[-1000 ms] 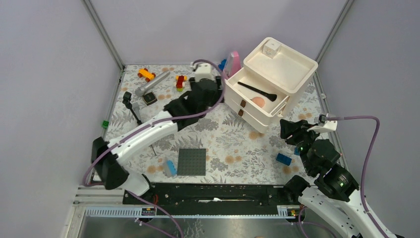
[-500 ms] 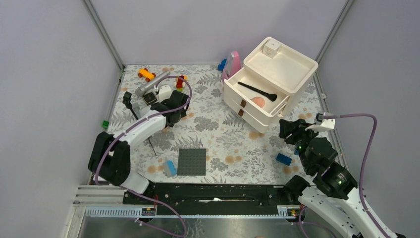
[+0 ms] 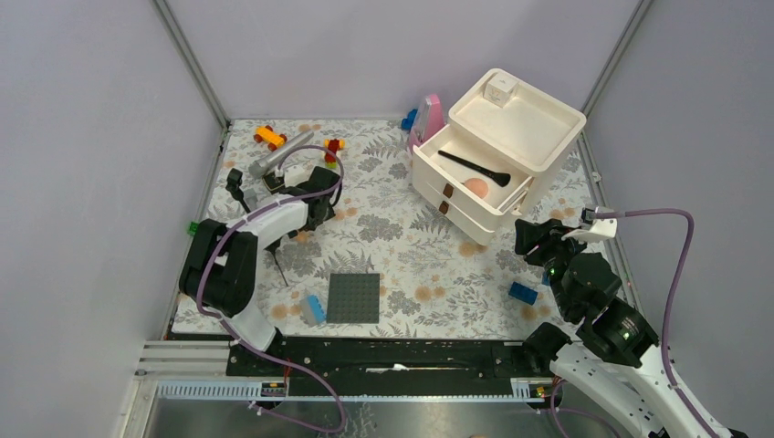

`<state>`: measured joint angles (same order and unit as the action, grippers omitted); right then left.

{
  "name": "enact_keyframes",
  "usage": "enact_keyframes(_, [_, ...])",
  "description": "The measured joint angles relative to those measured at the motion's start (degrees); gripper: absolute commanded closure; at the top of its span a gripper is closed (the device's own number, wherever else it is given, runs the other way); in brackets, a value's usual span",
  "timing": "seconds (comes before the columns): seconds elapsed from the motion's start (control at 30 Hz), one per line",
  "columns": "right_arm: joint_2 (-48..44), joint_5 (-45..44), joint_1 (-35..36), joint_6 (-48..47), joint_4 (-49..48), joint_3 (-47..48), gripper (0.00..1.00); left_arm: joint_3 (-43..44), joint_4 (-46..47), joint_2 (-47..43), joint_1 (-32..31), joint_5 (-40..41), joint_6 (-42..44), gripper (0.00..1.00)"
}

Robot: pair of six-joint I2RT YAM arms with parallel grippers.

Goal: Organize the makeup
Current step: Pick up the makeup tool from the center of the board.

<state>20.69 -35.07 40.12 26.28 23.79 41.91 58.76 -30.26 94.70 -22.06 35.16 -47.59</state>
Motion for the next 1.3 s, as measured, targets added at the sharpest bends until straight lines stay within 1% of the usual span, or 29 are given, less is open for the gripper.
enact_keyframes(0.17, [0.0, -0.02, 0.0, -0.02, 0.0, 0.0, 0.5, -0.02, 0.28, 0.0, 2.08, -0.92, -0.72, 0.19])
enact_keyframes(0.47, [0.15, 0.0, 0.0, 0.0, 0.04, 0.0, 0.5, -2.73, 2.95, 0.31, 3.43, -5.42, -0.92, 0.28])
enact_keyframes(0.53, [0.15, 0.0, 0.0, 0.02, 0.02, 0.0, 0.5, -3.93, 3.45, 0.31, 3.45, -5.84, -0.9, 0.32])
enact_keyframes(0.7, [0.2, 0.07, 0.0, 0.07, -0.04, -0.02, 0.49, -7.26, 5.01, -0.33, 3.91, -7.21, -0.46, 0.47])
enact_keyframes(0.83, [0.52, 0.11, 0.0, 0.07, -0.07, -0.02, 0.49, -8.11, 5.2, -1.14, 4.24, -8.04, 0.24, 0.56])
enact_keyframes(0.93, [0.79, 0.15, 0.0, 0.07, -0.09, -0.02, 0.49, -8.37, 5.05, -1.7, 4.33, -8.5, 0.7, 0.61])
enact_keyframes(1.0, [0.83, 0.15, 0.0, 0.09, -0.07, -0.02, 0.49, -8.46, 5.01, -2.43, 4.33, -9.53, 0.83, 0.66])
enact_keyframes(1.07, [0.83, 0.17, 0.0, 0.2, -0.09, -0.04, 0.49, -8.48, 5.16, -3.26, 4.24, -11.21, 0.83, 0.69])
enact_keyframes(1.2, [0.83, 0.2, 0.0, 0.7, -0.11, -0.33, 0.49, -7.98, 5.62, -5.16, 1.88, -14.29, 0.76, 0.69])
enact_keyframes(1.3, [0.83, 0.24, 0.0, 0.94, -0.22, -0.52, 0.49, -4.66, 4.63, -5.97, -2.97, -14.64, 0.55, 0.7])
